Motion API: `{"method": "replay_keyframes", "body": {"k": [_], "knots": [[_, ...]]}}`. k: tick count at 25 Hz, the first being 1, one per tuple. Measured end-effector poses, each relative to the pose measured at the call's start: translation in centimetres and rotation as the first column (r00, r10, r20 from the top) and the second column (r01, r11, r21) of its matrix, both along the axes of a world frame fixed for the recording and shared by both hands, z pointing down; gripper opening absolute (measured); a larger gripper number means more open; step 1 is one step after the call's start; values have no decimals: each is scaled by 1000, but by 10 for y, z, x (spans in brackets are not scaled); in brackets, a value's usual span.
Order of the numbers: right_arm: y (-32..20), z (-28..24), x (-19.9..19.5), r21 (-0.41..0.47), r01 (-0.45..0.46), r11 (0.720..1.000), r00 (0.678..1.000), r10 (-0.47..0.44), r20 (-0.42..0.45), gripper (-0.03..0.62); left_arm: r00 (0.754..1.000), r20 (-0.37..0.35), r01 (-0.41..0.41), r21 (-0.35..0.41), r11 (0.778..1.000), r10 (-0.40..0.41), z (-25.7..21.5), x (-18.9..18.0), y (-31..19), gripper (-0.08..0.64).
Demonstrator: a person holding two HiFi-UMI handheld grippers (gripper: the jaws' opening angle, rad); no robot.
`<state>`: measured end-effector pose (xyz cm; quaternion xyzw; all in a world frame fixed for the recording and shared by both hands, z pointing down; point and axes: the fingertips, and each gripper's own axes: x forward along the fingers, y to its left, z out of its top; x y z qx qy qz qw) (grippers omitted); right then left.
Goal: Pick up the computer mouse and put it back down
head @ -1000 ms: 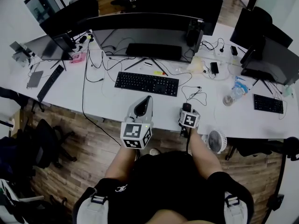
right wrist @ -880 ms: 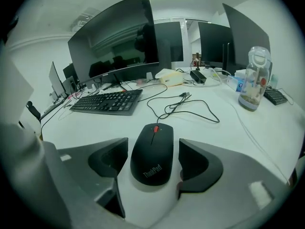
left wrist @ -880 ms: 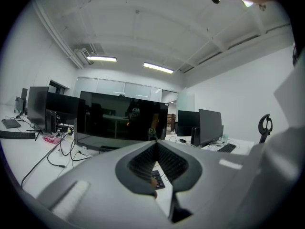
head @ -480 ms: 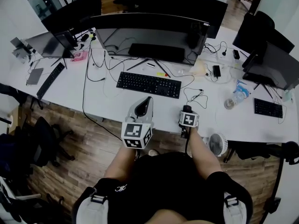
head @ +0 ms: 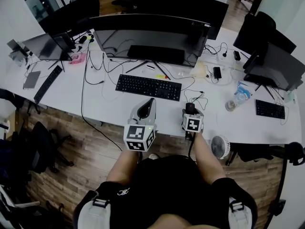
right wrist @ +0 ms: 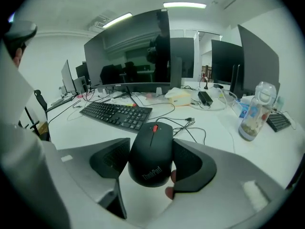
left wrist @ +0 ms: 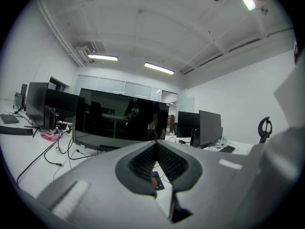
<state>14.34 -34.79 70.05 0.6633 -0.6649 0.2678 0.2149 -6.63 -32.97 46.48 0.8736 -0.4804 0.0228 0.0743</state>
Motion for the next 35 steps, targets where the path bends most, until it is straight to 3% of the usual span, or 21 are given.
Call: {"method": "replay_keyframes", "body": {"k": [6, 11, 22, 28, 35], "knots": [[-2, -55, 7, 113, 0, 994, 998, 8, -68, 287, 1000, -1, 4, 4, 1000, -4, 2, -2, 3, 51], [-8, -105, 9, 226, 6, 974, 997, 11, -74, 287, 1000, 6, 2, 12, 1000, -2, 0, 0, 4, 51], [-4, -212, 8, 432, 11, 902, 995, 33, -94, 287, 1000, 15, -2, 32, 999, 2, -2, 1, 8, 51], [2, -249, 2, 502, 23, 864, 995, 28, -94, 287, 1000, 7, 3, 31, 1000, -3, 0, -2, 9, 51], [1, -262, -2, 523, 28, 852, 996, 23, -91, 287, 1000, 11, 20, 32, 999, -20, -2, -10, 9, 51]]}}
